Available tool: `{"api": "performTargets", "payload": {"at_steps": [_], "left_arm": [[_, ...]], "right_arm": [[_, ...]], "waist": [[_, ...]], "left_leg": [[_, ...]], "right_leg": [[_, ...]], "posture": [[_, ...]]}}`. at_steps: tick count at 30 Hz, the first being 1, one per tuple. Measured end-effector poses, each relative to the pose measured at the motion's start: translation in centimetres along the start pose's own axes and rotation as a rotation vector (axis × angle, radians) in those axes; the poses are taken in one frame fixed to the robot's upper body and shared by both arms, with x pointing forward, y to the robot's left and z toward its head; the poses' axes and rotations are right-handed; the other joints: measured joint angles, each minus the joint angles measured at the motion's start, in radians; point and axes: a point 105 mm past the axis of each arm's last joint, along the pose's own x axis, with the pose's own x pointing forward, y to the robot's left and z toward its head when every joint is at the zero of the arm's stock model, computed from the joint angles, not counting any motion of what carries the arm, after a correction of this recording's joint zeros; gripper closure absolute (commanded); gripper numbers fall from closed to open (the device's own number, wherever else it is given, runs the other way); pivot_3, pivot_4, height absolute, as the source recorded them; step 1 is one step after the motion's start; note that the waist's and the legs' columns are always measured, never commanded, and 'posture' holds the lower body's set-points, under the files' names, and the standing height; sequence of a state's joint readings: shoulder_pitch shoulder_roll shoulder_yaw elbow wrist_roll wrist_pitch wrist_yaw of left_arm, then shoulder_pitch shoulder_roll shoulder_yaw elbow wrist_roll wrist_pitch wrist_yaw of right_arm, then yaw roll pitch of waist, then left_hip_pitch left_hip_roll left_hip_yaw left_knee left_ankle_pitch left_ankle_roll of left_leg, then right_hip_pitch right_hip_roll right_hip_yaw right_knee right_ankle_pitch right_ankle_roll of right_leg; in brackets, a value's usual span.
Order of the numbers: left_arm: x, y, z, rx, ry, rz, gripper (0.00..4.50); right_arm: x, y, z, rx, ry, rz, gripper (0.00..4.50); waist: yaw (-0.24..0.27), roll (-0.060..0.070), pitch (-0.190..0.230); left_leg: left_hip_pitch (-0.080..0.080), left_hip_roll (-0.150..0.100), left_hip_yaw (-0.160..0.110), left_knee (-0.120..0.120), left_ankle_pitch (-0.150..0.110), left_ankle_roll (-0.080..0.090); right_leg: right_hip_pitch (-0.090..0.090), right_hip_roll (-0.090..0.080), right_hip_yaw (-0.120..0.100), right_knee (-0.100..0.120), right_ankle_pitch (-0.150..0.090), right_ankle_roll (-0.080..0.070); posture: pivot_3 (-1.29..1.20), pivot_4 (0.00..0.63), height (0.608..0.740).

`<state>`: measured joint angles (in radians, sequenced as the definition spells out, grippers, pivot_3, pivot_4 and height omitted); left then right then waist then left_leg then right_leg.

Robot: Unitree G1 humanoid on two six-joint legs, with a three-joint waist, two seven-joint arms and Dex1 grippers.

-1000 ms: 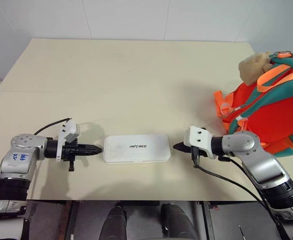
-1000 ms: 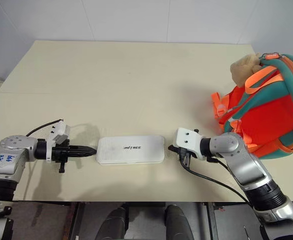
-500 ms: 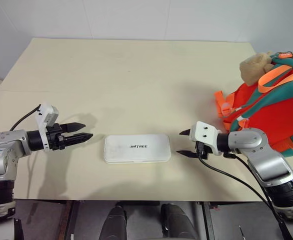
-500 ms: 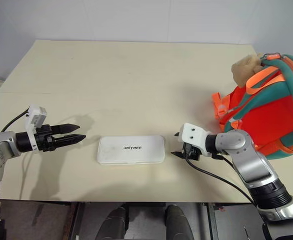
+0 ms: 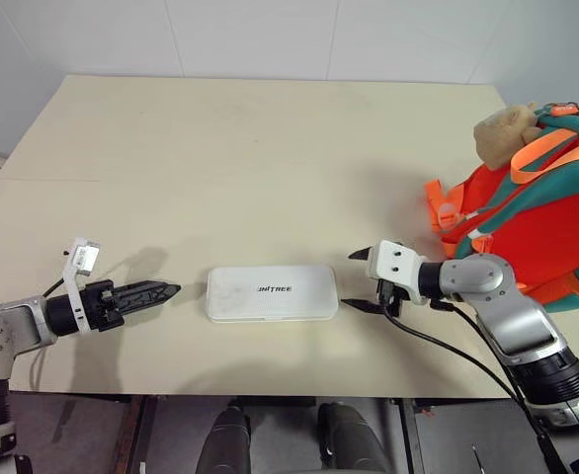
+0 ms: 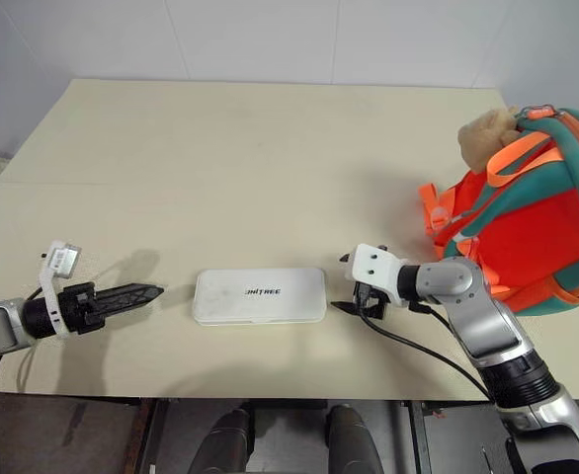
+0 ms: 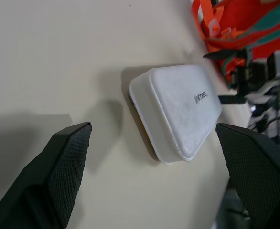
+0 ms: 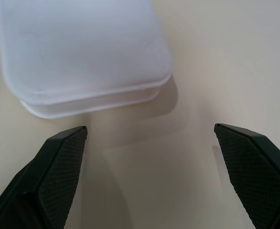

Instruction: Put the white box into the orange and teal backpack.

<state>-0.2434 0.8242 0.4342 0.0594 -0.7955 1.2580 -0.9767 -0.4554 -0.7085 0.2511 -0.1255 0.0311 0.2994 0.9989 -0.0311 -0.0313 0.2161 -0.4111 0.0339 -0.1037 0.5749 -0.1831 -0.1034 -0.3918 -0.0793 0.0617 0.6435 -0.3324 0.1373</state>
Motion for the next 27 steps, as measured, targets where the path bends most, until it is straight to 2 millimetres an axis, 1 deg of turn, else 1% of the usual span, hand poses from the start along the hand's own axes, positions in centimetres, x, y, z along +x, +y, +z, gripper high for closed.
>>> {"api": "performTargets", "payload": {"at_steps": [4, 13, 20, 27], "left_arm": [[0.5, 0.2, -0.2, -0.07, -0.003, -0.02, 0.03], [2.1, 0.2, -1.1, -0.159, 0.056, -0.07, 0.03], [3.6, 0.2, -0.6, -0.202, 0.065, -0.131, 0.03], [5.1, -0.3, -0.7, -0.198, 0.12, -0.187, 0.03]], "right_arm": [[0.7, -0.5, 0.4, -0.053, -0.013, -0.001, 0.0], [1.4, -1.0, 0.9, -0.08, -0.033, -0.009, 0.0], [1.6, -1.0, 0.9, -0.089, -0.041, -0.011, 0.0], [1.6, -1.0, 1.0, -0.09, -0.043, -0.01, 0.0]], "waist": [[-0.004, 0.0, 0.0], [-0.003, 0.0, 0.0], [-0.002, 0.0, 0.0], [-0.002, 0.0, 0.0]], "left_leg": [[0.001, 0.0, 0.0, 0.0, 0.0, 0.0], [0.001, 0.0, 0.0, 0.0, 0.0, 0.0], [0.002, 0.0, 0.0, 0.0, 0.0, -0.001], [0.002, 0.0, 0.0, 0.0, 0.0, -0.001]], "right_leg": [[0.001, 0.0, 0.0, 0.0, 0.0, 0.0], [0.001, 0.0, 0.0, 0.0, 0.0, 0.0], [0.001, 0.0, 0.0, 0.001, 0.0, 0.0], [0.001, 0.0, 0.0, 0.001, 0.0, 0.0]], "posture": [[0.0, 0.15, 0.74], [0.0, 0.15, 0.74], [0.0, 0.15, 0.74], [0.0, 0.15, 0.74]]}}
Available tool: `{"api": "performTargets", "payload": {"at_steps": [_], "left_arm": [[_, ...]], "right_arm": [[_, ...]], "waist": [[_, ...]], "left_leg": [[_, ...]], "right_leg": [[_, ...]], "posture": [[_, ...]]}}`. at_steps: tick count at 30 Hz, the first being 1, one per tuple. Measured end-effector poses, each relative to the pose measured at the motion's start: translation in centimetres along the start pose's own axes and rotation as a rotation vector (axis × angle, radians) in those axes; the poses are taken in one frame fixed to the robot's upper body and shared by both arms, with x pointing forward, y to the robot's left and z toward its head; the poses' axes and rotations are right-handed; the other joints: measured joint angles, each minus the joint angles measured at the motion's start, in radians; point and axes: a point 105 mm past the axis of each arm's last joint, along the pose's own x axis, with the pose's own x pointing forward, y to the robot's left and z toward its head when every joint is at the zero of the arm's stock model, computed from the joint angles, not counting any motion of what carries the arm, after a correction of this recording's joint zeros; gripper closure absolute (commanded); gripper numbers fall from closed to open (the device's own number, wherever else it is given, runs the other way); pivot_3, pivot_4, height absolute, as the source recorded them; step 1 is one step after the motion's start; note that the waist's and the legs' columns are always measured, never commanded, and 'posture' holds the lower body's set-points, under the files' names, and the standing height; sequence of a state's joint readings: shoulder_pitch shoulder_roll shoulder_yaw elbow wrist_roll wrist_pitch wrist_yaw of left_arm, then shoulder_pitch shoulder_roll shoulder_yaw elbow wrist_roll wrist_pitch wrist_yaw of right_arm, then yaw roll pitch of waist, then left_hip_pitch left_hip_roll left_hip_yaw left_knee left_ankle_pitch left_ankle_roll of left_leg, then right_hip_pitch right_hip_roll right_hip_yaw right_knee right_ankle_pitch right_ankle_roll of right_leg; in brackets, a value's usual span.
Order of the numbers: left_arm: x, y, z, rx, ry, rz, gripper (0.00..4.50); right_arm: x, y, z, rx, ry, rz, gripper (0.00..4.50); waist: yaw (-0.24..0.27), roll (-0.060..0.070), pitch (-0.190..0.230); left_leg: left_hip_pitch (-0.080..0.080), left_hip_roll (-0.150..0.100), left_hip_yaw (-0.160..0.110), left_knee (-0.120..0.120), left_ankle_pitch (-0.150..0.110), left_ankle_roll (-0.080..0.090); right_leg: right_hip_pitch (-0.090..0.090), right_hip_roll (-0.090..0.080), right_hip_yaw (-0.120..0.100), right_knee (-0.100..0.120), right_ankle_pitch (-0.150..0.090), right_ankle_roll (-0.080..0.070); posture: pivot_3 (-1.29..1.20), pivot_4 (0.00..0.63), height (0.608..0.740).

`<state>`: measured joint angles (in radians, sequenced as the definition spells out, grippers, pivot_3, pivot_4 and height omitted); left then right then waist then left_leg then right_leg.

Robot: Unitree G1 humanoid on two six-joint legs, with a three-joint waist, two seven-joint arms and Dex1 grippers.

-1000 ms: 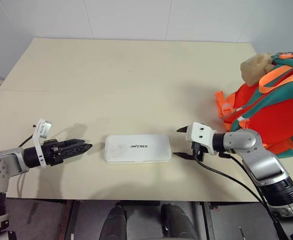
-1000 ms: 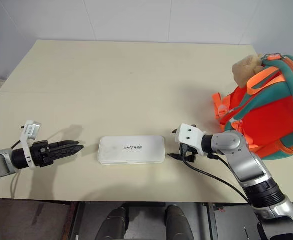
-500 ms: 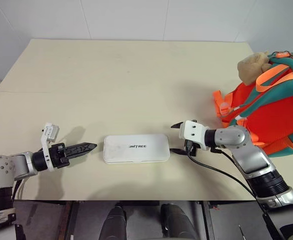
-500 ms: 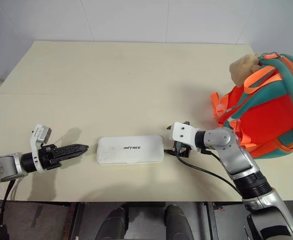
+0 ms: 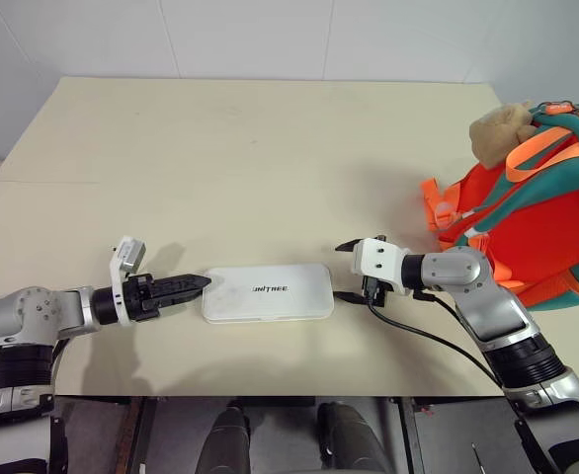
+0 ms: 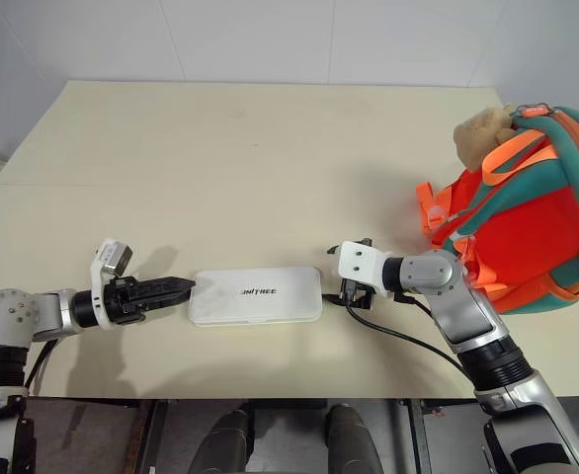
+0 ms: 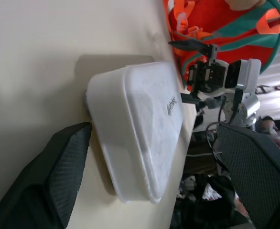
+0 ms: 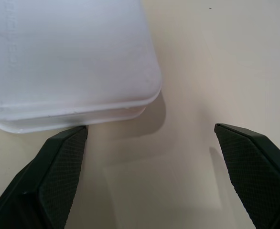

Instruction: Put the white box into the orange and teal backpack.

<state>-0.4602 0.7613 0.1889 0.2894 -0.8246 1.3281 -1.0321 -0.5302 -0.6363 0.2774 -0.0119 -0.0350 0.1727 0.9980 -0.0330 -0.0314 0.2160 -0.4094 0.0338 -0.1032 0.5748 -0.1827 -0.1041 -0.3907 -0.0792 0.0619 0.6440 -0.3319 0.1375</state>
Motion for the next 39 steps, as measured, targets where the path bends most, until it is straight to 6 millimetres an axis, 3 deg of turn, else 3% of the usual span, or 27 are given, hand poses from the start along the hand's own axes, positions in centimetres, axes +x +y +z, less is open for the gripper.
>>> {"api": "performTargets", "payload": {"at_steps": [13, 23, 34, 39], "left_arm": [[1.3, -0.4, -0.3, 0.032, 0.052, -0.051, 0.03], [2.0, -0.9, 0.5, 0.021, 0.011, -0.111, 3.14], [2.0, -1.8, 2.2, -0.002, -0.088, -0.149, 3.19], [2.2, -4.3, 3.2, 0.064, -0.181, -0.235, 3.19]], "right_arm": [[0.3, 0.0, 0.2, -0.005, -0.014, -0.001, 0.0], [0.4, -0.2, 0.2, -0.004, -0.017, -0.003, 0.0], [0.3, -0.9, 0.7, 0.005, -0.037, -0.035, 0.0], [-1.9, -2.0, 1.9, 0.112, -0.139, -0.188, 0.0]], "waist": [[0.0, 0.0, 0.0], [0.001, 0.0, 0.0], [0.003, 0.0, 0.0], [0.005, 0.0, 0.0]], "left_leg": [[0.0, 0.0, 0.0, 0.0, 0.0, 0.0], [0.0, 0.0, 0.0, 0.0, 0.0, 0.0], [-0.002, 0.0, 0.0, 0.0, 0.0, -0.001], [-0.002, 0.0, 0.0, 0.0, 0.0, -0.001]], "right_leg": [[0.0, 0.0, 0.0, 0.0, 0.0, 0.0], [0.0, 0.0, 0.0, 0.0, 0.0, 0.0], [-0.001, 0.0, 0.0, 0.0, 0.0, 0.001], [-0.001, 0.0, 0.0, 0.0, 0.0, 0.001]], "posture": [[0.0, 0.15, 0.74], [0.0, 0.15, 0.74], [0.0, 0.15, 0.74], [0.0, 0.15, 0.74]]}}
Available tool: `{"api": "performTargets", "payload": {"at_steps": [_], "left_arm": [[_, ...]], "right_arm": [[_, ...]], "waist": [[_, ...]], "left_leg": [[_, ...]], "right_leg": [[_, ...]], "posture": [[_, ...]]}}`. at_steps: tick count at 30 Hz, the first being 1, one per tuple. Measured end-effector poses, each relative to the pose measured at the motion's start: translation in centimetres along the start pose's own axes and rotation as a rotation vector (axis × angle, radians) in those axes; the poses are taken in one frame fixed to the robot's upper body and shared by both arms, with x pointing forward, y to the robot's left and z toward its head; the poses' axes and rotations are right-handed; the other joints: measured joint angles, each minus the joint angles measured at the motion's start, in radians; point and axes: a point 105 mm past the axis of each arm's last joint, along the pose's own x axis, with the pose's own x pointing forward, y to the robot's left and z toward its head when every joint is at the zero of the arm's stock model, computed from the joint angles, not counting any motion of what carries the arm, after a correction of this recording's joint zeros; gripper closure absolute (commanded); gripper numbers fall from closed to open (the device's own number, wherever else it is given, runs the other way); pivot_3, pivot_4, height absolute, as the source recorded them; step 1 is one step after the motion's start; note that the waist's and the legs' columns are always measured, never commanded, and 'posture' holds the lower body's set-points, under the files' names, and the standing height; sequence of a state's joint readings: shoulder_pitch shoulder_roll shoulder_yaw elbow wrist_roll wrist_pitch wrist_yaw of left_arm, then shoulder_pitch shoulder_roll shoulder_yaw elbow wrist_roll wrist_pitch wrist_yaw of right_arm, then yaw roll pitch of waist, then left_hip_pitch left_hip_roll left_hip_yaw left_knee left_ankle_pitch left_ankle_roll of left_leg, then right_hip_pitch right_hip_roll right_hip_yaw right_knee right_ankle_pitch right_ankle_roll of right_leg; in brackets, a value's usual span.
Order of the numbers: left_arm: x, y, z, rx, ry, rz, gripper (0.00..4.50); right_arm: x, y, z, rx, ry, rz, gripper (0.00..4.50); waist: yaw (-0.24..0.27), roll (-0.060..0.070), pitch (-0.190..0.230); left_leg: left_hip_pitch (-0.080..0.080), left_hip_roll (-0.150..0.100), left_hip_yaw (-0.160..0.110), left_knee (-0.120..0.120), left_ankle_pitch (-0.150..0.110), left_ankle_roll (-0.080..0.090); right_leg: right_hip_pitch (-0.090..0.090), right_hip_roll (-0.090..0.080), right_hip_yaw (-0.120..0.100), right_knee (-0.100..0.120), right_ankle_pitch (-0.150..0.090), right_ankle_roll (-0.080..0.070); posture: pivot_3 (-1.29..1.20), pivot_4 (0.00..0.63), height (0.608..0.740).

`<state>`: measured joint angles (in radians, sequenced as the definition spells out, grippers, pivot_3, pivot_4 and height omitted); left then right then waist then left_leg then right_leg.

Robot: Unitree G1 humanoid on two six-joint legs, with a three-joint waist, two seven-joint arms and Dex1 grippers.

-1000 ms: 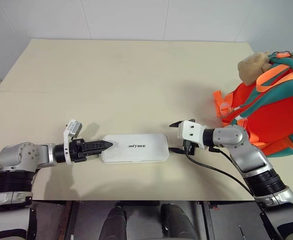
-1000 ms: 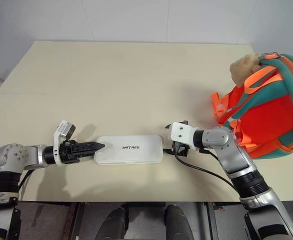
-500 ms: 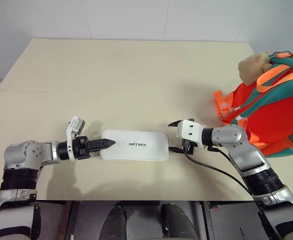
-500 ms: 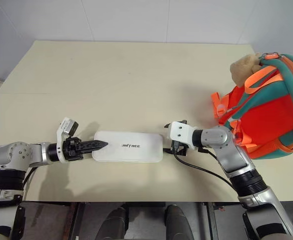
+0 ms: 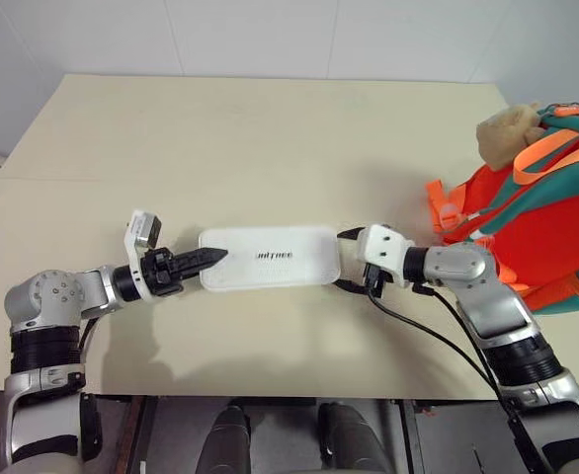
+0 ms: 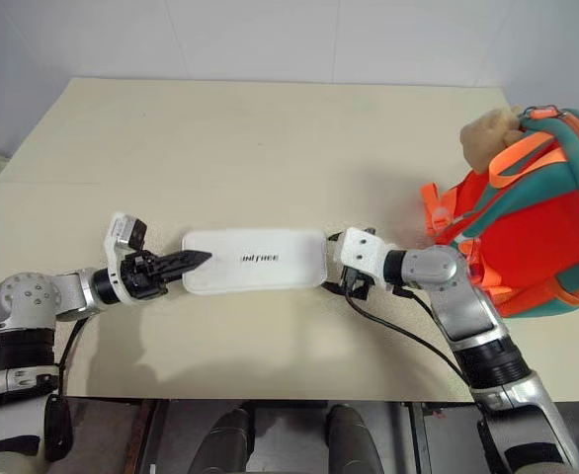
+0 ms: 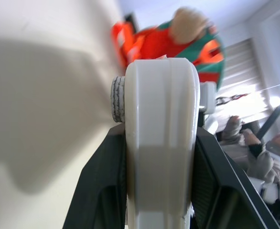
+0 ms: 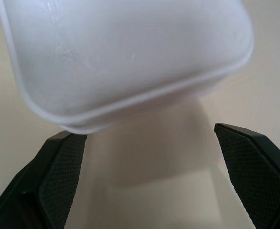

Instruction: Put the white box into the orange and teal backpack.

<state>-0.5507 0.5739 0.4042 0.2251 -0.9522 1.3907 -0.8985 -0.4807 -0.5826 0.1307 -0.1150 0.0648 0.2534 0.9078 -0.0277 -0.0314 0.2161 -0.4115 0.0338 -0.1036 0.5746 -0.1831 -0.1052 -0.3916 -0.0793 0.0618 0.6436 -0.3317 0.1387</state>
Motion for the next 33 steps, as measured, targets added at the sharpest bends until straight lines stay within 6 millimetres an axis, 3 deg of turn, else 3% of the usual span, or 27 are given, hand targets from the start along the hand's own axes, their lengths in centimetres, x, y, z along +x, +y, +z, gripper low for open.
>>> {"api": "performTargets", "payload": {"at_steps": [8, 11, 14, 21, 27, 33], "left_arm": [[1.2, -1.0, -1.0, 0.0, -0.085, -0.061, 3.19], [1.4, -0.7, -0.9, 0.003, -0.1, -0.029, 3.19], [1.4, -0.4, -0.7, 0.006, -0.11, -0.006, 3.19], [2.2, 0.0, -0.7, -0.012, -0.089, -0.007, 3.19], [2.5, 0.2, -0.2, 0.004, -0.072, -0.004, 3.19], [2.8, 0.3, -0.4, 0.018, -0.048, 0.005, 3.19]], "right_arm": [[-4.5, -0.2, 1.9, 0.21, -0.134, -0.169, 0.0], [-7.6, -0.8, 2.6, 0.255, -0.173, -0.274, 0.0], [-11.0, -1.3, 1.6, 0.298, -0.131, -0.38, 0.0], [-16.5, -1.7, -0.1, 0.368, -0.071, -0.551, 0.0], [-17.7, -1.8, -1.1, 0.372, -0.016, -0.625, 0.0], [-14.8, -3.4, -1.5, 0.391, -0.056, -0.736, 0.0]], "waist": [[0.0, 0.0, 0.0], [0.002, 0.0, 0.0], [0.002, 0.0, 0.0], [0.001, 0.0, 0.0], [-0.001, 0.0, 0.0], [0.001, 0.0, 0.0]], "left_leg": [[0.0, 0.0, 0.0, 0.002, 0.0, 0.0], [0.001, 0.0, 0.0, 0.002, 0.0, 0.0], [0.001, 0.0, 0.0, 0.002, -0.001, 0.0], [0.001, 0.0, 0.001, 0.002, -0.003, 0.004], [0.001, 0.0, 0.002, 0.002, -0.003, 0.005], [0.002, 0.0, 0.002, 0.003, -0.003, 0.005]], "right_leg": [[0.001, 0.0, 0.0, 0.0, 0.0, 0.0], [0.002, 0.0, 0.0, -0.001, 0.0, 0.0], [0.003, 0.0, 0.0, -0.004, 0.0, 0.0], [0.005, 0.0, 0.0, -0.011, 0.001, -0.003], [0.008, 0.0, 0.001, -0.017, 0.0, -0.007], [0.009, -0.001, 0.001, -0.019, -0.001, -0.011]], "posture": [[0.0, 0.15, 0.74], [0.0, 0.15, 0.74], [0.0, 0.15, 0.74], [0.0, 0.15, 0.74], [0.0, 0.15, 0.74], [0.0, 0.15, 0.74]]}}
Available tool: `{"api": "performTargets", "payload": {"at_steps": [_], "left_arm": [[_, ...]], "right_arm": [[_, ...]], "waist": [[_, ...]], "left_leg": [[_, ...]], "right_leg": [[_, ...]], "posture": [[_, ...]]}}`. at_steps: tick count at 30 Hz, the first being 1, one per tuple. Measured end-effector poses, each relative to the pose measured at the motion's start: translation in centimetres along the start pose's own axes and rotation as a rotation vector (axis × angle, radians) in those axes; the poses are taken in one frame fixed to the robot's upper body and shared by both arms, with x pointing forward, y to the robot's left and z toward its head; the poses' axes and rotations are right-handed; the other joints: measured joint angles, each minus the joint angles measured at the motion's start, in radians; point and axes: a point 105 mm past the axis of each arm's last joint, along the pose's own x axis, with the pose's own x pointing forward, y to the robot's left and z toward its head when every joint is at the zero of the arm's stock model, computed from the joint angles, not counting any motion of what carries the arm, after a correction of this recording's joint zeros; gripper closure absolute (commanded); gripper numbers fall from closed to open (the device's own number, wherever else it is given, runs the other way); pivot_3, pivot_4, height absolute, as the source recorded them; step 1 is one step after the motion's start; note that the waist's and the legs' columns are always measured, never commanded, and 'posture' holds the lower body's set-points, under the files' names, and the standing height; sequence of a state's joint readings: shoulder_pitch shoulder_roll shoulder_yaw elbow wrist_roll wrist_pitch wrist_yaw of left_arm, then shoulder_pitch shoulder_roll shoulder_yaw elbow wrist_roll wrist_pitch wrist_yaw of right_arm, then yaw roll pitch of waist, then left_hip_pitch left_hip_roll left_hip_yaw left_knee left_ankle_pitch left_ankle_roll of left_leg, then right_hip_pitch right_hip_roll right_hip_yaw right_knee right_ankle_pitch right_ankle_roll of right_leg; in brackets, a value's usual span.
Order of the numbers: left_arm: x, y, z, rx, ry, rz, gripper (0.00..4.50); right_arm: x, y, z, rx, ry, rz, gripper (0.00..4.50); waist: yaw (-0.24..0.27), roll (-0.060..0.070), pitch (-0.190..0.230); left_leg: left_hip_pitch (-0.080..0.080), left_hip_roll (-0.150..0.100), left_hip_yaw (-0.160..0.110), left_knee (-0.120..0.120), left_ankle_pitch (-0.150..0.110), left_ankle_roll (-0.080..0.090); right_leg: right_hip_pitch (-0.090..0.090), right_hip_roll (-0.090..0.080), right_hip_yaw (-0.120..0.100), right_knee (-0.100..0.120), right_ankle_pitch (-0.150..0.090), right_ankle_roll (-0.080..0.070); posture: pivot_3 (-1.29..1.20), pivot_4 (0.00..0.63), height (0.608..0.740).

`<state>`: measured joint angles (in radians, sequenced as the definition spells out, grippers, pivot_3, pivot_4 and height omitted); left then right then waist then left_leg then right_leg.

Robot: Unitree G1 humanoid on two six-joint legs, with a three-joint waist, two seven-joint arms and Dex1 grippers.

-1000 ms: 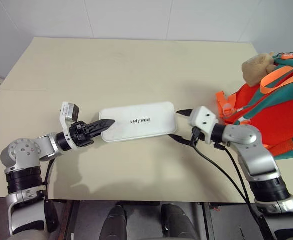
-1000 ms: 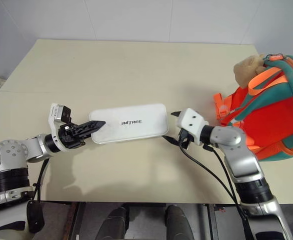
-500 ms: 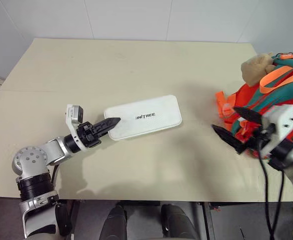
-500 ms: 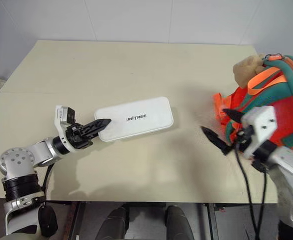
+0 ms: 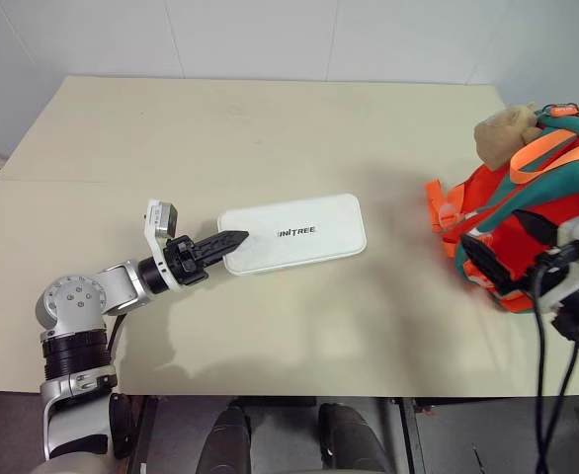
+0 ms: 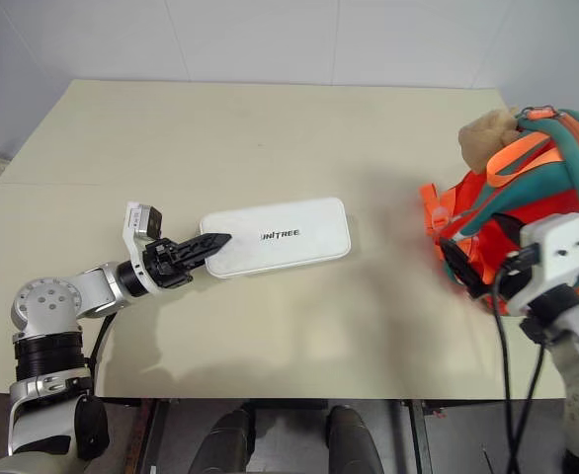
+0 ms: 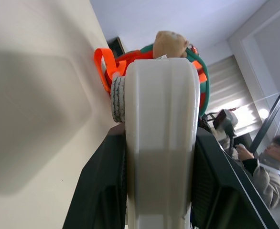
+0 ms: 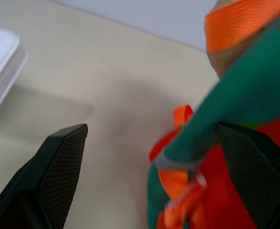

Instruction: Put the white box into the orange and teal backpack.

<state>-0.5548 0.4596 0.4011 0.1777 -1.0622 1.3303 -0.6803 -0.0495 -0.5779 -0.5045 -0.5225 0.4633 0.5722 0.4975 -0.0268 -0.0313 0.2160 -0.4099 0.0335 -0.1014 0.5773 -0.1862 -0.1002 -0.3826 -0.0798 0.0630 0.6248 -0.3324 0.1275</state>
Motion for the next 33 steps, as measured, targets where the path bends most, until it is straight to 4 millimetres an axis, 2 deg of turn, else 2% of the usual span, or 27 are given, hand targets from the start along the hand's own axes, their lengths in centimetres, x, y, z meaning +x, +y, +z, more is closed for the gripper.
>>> {"api": "performTargets", "payload": {"at_steps": [9, 18, 24, 33], "left_arm": [[-0.6, 0.0, 0.2, 0.015, -0.005, 0.019, 3.19], [-1.1, 0.0, 0.0, 0.028, -0.019, 0.042, 3.19], [-1.3, 0.1, -0.1, 0.024, -0.021, 0.051, 3.19], [-1.2, 0.1, 0.0, 0.03, -0.024, 0.052, 3.19]], "right_arm": [[3.1, 0.1, -0.7, 0.062, -0.012, -0.085, 0.0], [3.2, -1.2, -1.5, 0.05, 0.011, -0.176, 0.0], [3.0, -1.3, -2.2, 0.095, 0.009, -0.259, 0.0], [6.6, -0.9, 0.0, 0.13, -0.098, -0.338, 0.0]], "waist": [[-0.001, 0.0, 0.0], [0.0, 0.0, 0.0], [-0.001, 0.0, 0.0], [-0.001, 0.001, 0.0]], "left_leg": [[0.0, 0.0, 0.0, -0.002, 0.0, 0.0], [0.0, 0.0, 0.0, -0.002, -0.001, 0.001], [0.0, 0.0, 0.0, -0.002, -0.001, 0.001], [0.0, 0.0, 0.0, -0.003, -0.001, 0.0]], "right_leg": [[0.0, 0.0, 0.0, 0.001, 0.005, 0.009], [-0.001, 0.0, 0.0, 0.0, 0.006, 0.011], [-0.001, 0.0, 0.0, 0.001, 0.006, 0.011], [-0.001, 0.0, 0.0, 0.0, 0.006, 0.011]], "posture": [[0.0, 0.15, 0.74], [0.0, 0.15, 0.74], [0.0, 0.15, 0.74], [0.0, 0.15, 0.74]]}}
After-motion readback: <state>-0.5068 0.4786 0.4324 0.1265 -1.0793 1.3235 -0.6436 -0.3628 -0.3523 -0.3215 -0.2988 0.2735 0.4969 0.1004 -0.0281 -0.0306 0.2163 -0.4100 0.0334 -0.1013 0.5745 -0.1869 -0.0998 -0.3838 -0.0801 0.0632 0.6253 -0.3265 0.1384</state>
